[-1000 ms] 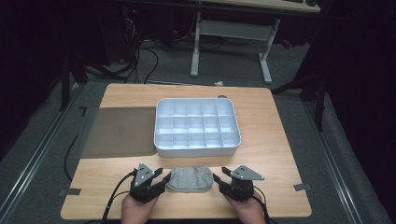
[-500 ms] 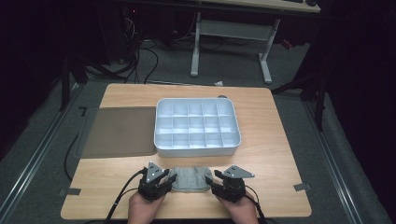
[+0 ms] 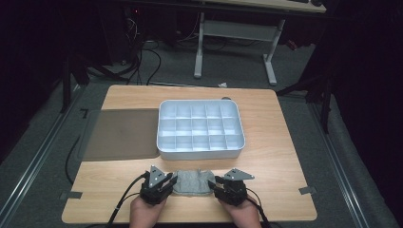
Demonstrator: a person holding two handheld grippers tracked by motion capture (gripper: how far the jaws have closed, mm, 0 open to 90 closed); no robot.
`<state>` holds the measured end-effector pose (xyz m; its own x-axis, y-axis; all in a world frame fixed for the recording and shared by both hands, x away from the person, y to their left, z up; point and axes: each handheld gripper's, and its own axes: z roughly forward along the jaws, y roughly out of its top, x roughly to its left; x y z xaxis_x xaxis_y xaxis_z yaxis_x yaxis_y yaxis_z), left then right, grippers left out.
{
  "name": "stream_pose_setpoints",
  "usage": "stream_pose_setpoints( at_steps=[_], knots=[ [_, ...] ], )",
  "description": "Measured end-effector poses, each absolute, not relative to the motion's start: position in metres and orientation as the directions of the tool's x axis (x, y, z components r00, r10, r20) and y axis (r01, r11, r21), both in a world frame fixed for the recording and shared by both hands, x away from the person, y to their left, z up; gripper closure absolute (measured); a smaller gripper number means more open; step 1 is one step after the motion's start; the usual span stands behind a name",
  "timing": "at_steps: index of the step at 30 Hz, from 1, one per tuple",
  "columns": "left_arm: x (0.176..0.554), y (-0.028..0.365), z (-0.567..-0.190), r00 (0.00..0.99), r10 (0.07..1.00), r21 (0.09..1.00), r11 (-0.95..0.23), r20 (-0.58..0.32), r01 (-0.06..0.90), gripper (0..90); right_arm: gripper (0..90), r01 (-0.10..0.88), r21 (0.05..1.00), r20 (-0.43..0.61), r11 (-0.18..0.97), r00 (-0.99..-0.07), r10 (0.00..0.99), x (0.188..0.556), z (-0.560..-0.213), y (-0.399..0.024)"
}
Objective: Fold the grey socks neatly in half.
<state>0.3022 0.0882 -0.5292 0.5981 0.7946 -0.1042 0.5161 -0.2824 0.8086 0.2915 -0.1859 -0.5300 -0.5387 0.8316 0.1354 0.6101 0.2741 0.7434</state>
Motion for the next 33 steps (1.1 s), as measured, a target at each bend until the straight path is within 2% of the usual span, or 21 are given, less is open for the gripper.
stream_pose_setpoints(
  at_steps=[1,2,5,8,9,11,13,16,19,21,27,31,33],
  knots=[
    [0.302,0.088,-0.529,0.599,0.794,0.807,-0.288,-0.099,0.516,78.8,68.5,0.611,0.742,0.135,0.278,-0.541,0.83,0.291,-0.53,-0.186],
    [0.302,0.088,-0.529,0.598,0.797,0.809,-0.292,-0.09,0.51,82.2,76.4,0.606,0.741,0.124,0.289,-0.546,0.828,0.291,-0.53,-0.185],
    [0.301,0.088,-0.529,0.594,0.799,0.812,-0.281,-0.097,0.511,83.2,81.1,0.608,0.739,0.127,0.29,-0.549,0.826,0.29,-0.53,-0.185],
    [0.3,0.089,-0.528,0.594,0.798,0.814,-0.276,-0.102,0.511,83.4,82.2,0.602,0.746,0.122,0.286,-0.545,0.829,0.289,-0.528,-0.187],
    [0.299,0.089,-0.528,0.592,0.799,0.815,-0.273,-0.105,0.512,83.4,80.8,0.6,0.75,0.124,0.28,-0.543,0.831,0.289,-0.527,-0.187],
    [0.298,0.09,-0.528,0.592,0.799,0.816,-0.271,-0.105,0.511,83.4,68.1,0.609,0.749,0.139,0.262,-0.531,0.836,0.289,-0.526,-0.189],
    [0.297,0.09,-0.528,0.59,0.801,0.816,-0.271,-0.104,0.511,83.4,61.6,0.623,0.744,0.167,0.241,-0.522,0.836,0.288,-0.525,-0.19],
    [0.297,0.09,-0.528,0.59,0.801,0.816,-0.273,-0.1,0.51,83.5,59.2,0.639,0.729,0.174,0.247,-0.522,0.835,0.288,-0.529,-0.187],
    [0.297,0.091,-0.528,0.587,0.804,0.815,-0.279,-0.09,0.507,83.8,62.0,0.623,0.736,0.142,0.265,-0.525,0.839,0.286,-0.531,-0.185],
    [0.296,0.093,-0.528,0.585,0.806,0.809,-0.282,-0.092,0.516,84.0,67.2,0.612,0.736,0.102,0.289,-0.522,0.847,0.285,-0.531,-0.182],
    [0.295,0.101,-0.53,0.58,0.81,0.799,-0.29,-0.089,0.527,84.0,74.5,0.613,0.733,0.116,0.296,-0.541,0.833,0.284,-0.531,-0.182],
    [0.294,0.104,-0.532,0.582,0.81,0.784,-0.316,-0.071,0.534,84.0,84.4,0.607,0.729,0.126,0.316,-0.573,0.81,0.282,-0.531,-0.179],
    [0.294,0.105,-0.533,0.583,0.81,0.78,-0.322,-0.066,0.537,83.9,85.6,0.599,0.732,0.122,0.324,-0.583,0.803,0.282,-0.531,-0.179]
  ],
)
